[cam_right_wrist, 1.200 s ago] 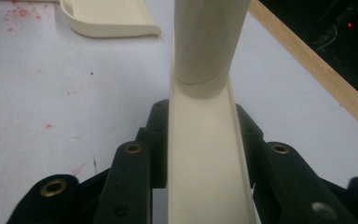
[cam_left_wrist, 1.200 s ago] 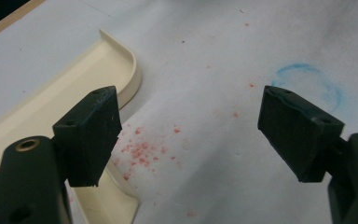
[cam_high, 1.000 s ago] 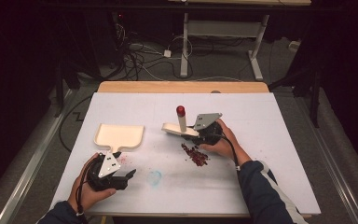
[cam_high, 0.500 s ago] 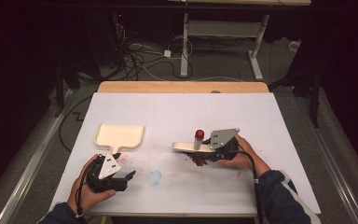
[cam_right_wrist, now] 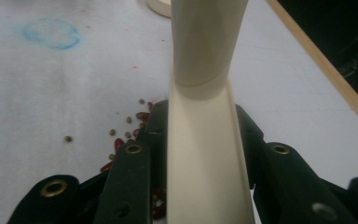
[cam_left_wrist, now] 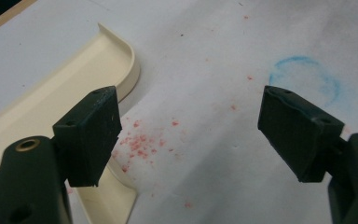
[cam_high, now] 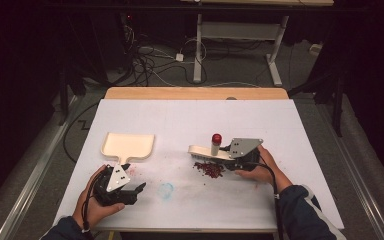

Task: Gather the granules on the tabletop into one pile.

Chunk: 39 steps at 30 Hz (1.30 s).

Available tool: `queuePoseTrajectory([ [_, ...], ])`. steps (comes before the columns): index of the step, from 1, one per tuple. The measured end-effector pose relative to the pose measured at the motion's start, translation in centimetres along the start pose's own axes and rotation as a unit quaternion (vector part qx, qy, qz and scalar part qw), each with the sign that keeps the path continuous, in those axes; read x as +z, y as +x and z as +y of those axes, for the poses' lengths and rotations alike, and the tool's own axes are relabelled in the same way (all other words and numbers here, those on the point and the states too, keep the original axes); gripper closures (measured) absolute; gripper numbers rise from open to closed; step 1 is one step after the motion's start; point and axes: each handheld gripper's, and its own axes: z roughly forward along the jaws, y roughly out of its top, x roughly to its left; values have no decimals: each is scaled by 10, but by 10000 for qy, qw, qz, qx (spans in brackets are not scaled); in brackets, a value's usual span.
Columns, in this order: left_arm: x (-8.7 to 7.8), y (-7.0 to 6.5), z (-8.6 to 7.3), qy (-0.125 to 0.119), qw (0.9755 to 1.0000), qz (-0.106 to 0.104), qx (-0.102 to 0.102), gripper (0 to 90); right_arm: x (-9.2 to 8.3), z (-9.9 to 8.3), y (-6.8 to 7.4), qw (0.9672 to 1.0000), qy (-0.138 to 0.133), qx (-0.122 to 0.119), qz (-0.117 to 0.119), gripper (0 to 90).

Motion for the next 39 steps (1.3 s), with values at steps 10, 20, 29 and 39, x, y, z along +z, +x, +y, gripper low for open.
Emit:
queuePoseTrajectory([
  [10, -2, 0, 1, -27, 10000, -3, -22, 204, -25, 24, 18, 9979, -351, 527, 145, 674],
  [20, -7, 2, 0, -101, 9999, 50, -19, 204, -27, 41, 59, 9926, -178, 639, 1018, 674],
  [29, -5, 1, 0, -87, 10000, 20, -9, 205, -6, 31, 62, 9895, 242, 769, 1197, 674],
  [39, -4, 0, 1, -87, 10000, 9, 12, 204, -8, 23, 36, 9919, 155, 1044, 709, 674],
])
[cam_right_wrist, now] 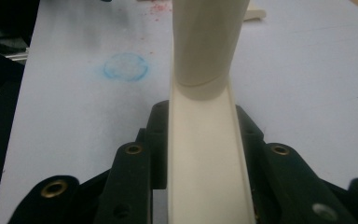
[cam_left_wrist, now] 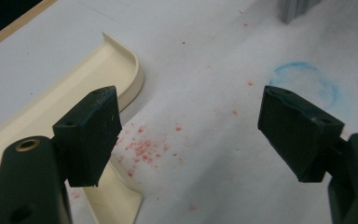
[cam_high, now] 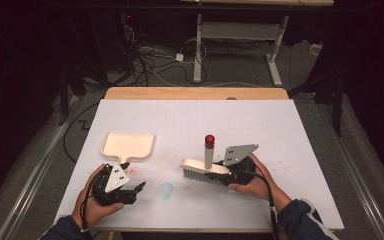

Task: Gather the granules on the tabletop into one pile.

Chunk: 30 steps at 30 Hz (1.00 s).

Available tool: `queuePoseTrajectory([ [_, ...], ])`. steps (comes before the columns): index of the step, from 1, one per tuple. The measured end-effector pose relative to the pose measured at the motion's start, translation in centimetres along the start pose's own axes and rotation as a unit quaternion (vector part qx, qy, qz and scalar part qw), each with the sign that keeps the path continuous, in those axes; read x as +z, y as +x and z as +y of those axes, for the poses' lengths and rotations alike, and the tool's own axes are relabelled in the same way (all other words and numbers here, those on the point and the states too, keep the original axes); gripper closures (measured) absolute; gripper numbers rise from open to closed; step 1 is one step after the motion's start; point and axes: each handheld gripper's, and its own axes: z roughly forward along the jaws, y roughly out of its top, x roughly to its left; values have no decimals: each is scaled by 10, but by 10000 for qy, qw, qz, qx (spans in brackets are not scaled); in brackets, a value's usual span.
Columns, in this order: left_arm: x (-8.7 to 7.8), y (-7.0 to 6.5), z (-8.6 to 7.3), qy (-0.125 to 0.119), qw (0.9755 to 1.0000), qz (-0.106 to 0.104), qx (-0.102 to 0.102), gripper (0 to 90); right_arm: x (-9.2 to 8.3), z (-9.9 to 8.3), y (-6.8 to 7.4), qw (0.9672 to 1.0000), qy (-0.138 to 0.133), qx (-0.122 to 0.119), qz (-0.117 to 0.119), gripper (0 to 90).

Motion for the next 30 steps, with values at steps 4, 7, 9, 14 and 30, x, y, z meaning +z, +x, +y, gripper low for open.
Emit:
queuePoseTrajectory([
  [4, 0, 1, 0, -11, 10000, 17, -21, 204, -9, 2, -2, 9995, 37, 21, -300, 674],
  [7, -1, 1, -1, -27, 10000, 24, -21, 205, -19, 3, -2, 9990, -8, 80, -444, 674],
  [9, -3, 2, -1, -31, 10000, 50, -10, 204, -32, 5, 1, 9984, -104, 112, -551, 674],
  [14, -5, 1, 0, -70, 9998, 166, 72, 204, -51, 7, 6, 9969, -63, 200, -757, 674],
  [30, -6, -2, 3, -167, 9994, 215, 207, 196, -127, -32, 20, 9865, 63, 993, -1303, 673],
])
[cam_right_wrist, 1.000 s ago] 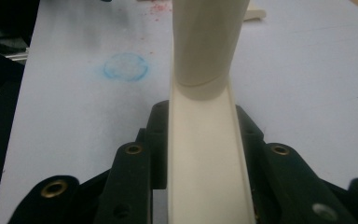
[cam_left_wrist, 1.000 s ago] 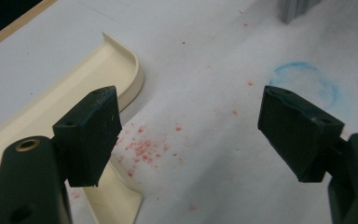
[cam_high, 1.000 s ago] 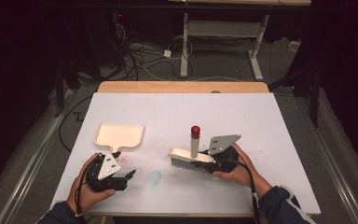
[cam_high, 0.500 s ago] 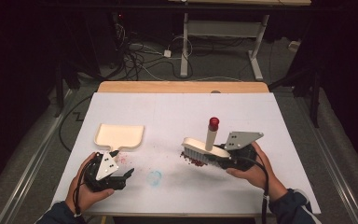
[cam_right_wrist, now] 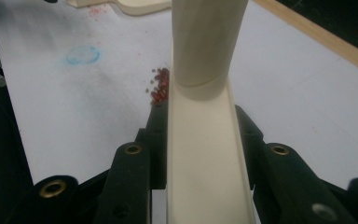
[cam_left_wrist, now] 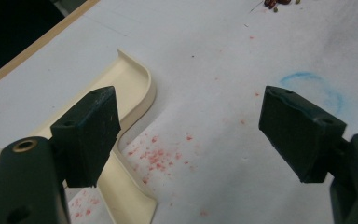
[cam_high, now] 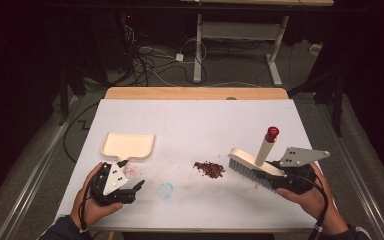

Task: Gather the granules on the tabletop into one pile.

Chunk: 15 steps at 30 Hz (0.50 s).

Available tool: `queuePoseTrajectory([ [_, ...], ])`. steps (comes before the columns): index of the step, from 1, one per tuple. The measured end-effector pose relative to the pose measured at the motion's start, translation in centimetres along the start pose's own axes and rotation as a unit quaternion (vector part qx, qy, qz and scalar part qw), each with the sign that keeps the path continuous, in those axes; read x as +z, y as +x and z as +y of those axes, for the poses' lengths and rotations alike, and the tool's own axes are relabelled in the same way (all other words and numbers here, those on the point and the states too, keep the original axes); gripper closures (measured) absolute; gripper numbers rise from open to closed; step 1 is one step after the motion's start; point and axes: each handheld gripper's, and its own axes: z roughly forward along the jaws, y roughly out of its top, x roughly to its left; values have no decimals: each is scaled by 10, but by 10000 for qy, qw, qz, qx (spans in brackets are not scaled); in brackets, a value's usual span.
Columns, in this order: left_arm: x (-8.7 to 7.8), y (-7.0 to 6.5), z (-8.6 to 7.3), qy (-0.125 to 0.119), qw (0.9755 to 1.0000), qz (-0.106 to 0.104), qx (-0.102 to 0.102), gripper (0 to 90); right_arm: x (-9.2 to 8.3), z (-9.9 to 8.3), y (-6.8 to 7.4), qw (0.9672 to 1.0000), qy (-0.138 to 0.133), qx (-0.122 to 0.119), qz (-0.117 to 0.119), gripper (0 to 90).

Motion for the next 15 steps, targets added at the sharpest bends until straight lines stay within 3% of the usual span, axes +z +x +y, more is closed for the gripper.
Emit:
queuePoseTrajectory([
  [8, 4, -4, 2, 24, 9999, -110, 69, 187, -18, -13, -7, 9993, 350, 105, 76, 673],
  [11, 3, -7, 3, 30, 9999, -108, 96, 187, -22, -19, -10, 9986, 427, 180, 240, 673],
  [15, 0, -5, 2, -10, 10000, -85, 20, 181, -23, -28, -10, 9972, 386, 453, 458, 673],
])
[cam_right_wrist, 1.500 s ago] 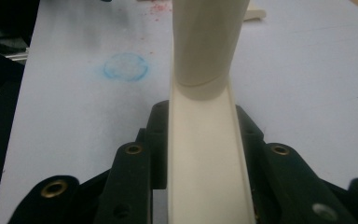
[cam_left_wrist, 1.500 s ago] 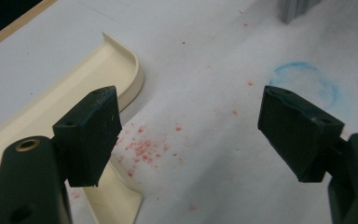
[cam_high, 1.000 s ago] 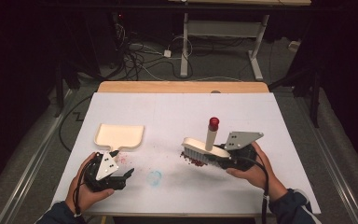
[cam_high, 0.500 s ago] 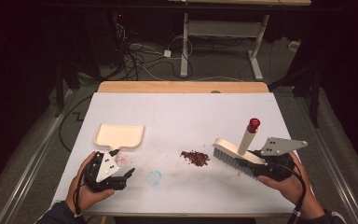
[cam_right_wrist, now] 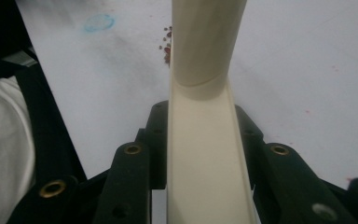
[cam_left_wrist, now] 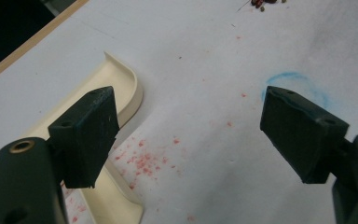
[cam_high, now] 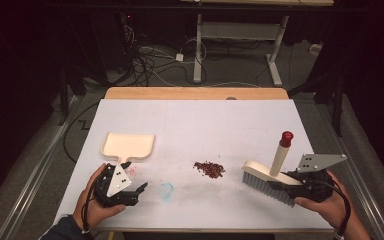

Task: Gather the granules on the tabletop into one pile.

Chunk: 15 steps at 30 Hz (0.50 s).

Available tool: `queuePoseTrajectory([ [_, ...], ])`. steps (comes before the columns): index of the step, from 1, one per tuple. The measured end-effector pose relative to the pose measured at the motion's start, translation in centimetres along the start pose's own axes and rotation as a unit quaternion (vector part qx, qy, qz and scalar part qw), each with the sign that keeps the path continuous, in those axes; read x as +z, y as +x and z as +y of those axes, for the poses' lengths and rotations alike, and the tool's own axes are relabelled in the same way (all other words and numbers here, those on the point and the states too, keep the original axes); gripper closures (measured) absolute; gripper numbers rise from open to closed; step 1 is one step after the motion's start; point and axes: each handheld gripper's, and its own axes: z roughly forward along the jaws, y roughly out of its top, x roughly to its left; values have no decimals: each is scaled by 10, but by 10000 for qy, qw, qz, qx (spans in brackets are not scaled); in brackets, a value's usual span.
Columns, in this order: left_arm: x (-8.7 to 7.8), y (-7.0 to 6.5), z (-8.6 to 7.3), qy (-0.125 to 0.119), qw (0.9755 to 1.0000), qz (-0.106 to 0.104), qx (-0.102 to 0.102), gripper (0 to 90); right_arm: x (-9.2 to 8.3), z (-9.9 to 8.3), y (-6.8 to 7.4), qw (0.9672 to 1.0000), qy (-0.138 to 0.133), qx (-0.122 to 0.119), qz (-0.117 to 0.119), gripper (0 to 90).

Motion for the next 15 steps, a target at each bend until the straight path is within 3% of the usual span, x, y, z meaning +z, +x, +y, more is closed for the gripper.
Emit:
queuePoseTrajectory([
  [3, 0, 2, -1, -20, 10000, 2, -61, 179, 4, -5, -1, 9997, 128, 69, 179, 672],
  [7, -1, 0, 0, 17, 10000, -2, -30, 179, 10, -7, -8, 9991, 316, 221, 173, 673],
  [11, 0, -1, 0, 25, 10000, -24, -7, 179, 12, -11, -18, 9980, 487, 386, -107, 672],
  [15, 2, -3, 0, 83, 9998, -140, 72, 179, 19, -14, -35, 9962, 526, 698, 57, 671],
])
